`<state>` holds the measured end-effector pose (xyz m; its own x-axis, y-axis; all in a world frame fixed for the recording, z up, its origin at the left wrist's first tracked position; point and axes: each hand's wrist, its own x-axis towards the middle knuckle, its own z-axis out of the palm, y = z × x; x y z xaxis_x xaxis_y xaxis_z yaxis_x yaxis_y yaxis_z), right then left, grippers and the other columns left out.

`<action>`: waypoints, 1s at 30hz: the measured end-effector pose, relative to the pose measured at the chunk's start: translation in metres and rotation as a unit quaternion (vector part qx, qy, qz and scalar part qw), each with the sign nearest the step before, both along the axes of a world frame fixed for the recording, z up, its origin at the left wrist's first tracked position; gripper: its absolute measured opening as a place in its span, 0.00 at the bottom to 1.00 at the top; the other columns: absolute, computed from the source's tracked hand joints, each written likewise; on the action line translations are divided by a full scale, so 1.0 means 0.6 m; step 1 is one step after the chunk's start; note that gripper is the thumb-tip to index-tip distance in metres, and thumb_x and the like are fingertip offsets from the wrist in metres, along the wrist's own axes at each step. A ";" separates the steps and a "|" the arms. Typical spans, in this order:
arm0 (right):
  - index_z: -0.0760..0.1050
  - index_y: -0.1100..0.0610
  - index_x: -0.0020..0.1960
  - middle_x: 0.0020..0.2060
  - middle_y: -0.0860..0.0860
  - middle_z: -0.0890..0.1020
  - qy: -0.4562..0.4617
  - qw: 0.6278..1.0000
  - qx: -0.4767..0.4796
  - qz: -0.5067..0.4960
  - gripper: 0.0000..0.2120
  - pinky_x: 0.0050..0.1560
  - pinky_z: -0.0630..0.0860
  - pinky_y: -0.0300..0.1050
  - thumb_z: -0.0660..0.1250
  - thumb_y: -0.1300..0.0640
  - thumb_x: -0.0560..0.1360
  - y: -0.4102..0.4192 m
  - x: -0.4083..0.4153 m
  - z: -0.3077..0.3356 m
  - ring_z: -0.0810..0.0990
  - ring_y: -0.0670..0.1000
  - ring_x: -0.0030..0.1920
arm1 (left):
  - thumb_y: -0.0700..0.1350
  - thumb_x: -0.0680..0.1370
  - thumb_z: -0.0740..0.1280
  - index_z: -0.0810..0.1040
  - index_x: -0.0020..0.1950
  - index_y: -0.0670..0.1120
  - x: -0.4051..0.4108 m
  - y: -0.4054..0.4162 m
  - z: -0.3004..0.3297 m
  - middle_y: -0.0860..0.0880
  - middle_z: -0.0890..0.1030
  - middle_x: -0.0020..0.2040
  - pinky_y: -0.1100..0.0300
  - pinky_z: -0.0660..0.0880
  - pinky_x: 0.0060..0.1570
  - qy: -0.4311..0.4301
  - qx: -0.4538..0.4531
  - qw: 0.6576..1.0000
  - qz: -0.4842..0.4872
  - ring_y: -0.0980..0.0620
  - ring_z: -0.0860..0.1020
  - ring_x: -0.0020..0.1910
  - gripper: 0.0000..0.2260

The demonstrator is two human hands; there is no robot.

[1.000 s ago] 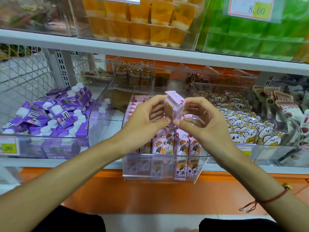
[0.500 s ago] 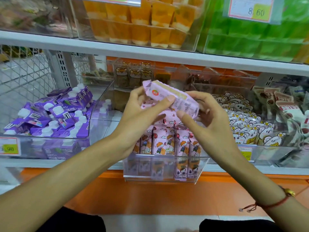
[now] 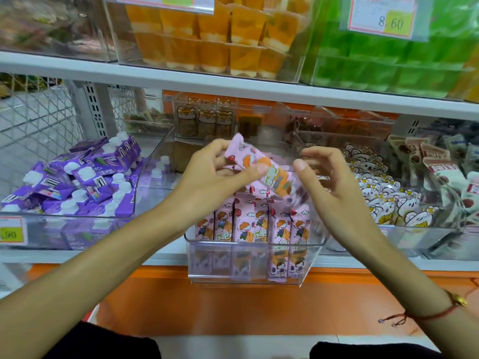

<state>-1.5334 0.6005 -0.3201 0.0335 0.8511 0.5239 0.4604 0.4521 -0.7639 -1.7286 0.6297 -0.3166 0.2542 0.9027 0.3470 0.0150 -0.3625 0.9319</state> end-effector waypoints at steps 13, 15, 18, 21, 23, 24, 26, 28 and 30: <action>0.74 0.48 0.63 0.54 0.46 0.79 -0.523 0.852 0.016 -0.031 0.20 0.54 0.61 0.43 0.66 0.43 0.74 0.010 0.006 -0.027 0.74 0.50 0.57 | 0.58 0.65 0.77 0.75 0.58 0.56 0.032 0.024 -0.057 0.58 0.78 0.51 0.60 0.67 0.40 0.453 0.179 0.870 0.073 0.59 0.69 0.49 0.24; 0.76 0.48 0.61 0.52 0.46 0.79 -0.510 0.860 0.016 -0.025 0.17 0.51 0.62 0.43 0.69 0.47 0.73 0.010 0.010 -0.021 0.75 0.50 0.55 | 0.58 0.65 0.77 0.77 0.56 0.56 0.035 0.024 -0.056 0.59 0.78 0.49 0.61 0.65 0.37 0.458 0.194 0.865 0.069 0.59 0.68 0.48 0.22; 0.78 0.49 0.58 0.50 0.47 0.81 -0.492 0.870 0.013 -0.031 0.14 0.49 0.65 0.43 0.71 0.53 0.72 0.009 0.013 -0.013 0.76 0.51 0.53 | 0.59 0.66 0.76 0.78 0.56 0.55 0.037 0.026 -0.055 0.59 0.75 0.45 0.60 0.65 0.38 0.469 0.204 0.858 0.049 0.57 0.68 0.48 0.21; 0.78 0.47 0.59 0.51 0.46 0.82 -0.522 0.852 0.015 -0.037 0.13 0.53 0.65 0.44 0.69 0.52 0.74 0.009 0.010 -0.016 0.75 0.51 0.55 | 0.61 0.68 0.74 0.77 0.58 0.55 0.037 0.030 -0.054 0.58 0.75 0.44 0.58 0.68 0.39 0.500 0.216 0.838 0.031 0.54 0.71 0.52 0.22; 0.78 0.48 0.59 0.52 0.46 0.82 -0.516 0.856 0.017 -0.030 0.13 0.54 0.66 0.43 0.68 0.52 0.75 0.009 0.012 -0.015 0.74 0.51 0.56 | 0.64 0.69 0.71 0.76 0.60 0.56 0.034 0.033 -0.049 0.57 0.79 0.49 0.56 0.73 0.45 0.517 0.216 0.828 0.014 0.54 0.72 0.53 0.23; 0.79 0.49 0.58 0.52 0.47 0.82 -0.500 0.865 0.024 -0.027 0.12 0.54 0.66 0.44 0.68 0.53 0.75 0.008 0.014 -0.012 0.73 0.51 0.57 | 0.65 0.69 0.69 0.76 0.61 0.57 0.030 0.033 -0.044 0.57 0.80 0.52 0.55 0.75 0.48 0.509 0.204 0.836 0.006 0.55 0.74 0.53 0.23; 0.80 0.52 0.57 0.53 0.49 0.81 -0.458 0.886 0.054 -0.046 0.11 0.55 0.68 0.47 0.68 0.55 0.75 0.009 0.025 -0.004 0.72 0.53 0.59 | 0.64 0.72 0.67 0.77 0.61 0.57 0.025 0.038 -0.029 0.58 0.81 0.53 0.56 0.76 0.49 0.440 0.159 0.884 0.011 0.59 0.77 0.50 0.21; 0.80 0.55 0.58 0.54 0.51 0.80 -0.394 0.912 0.070 -0.089 0.11 0.54 0.69 0.46 0.66 0.59 0.76 0.014 0.039 -0.002 0.72 0.54 0.59 | 0.55 0.76 0.67 0.78 0.58 0.55 0.025 0.061 -0.012 0.58 0.81 0.51 0.59 0.76 0.46 0.370 0.146 0.916 0.054 0.62 0.77 0.46 0.13; 0.76 0.56 0.61 0.54 0.52 0.78 -0.348 0.928 0.052 -0.124 0.14 0.49 0.66 0.41 0.65 0.60 0.76 0.020 0.051 -0.008 0.73 0.53 0.55 | 0.47 0.78 0.67 0.79 0.58 0.54 0.034 0.099 0.005 0.56 0.81 0.51 0.59 0.76 0.47 0.361 0.142 0.918 0.087 0.61 0.77 0.46 0.09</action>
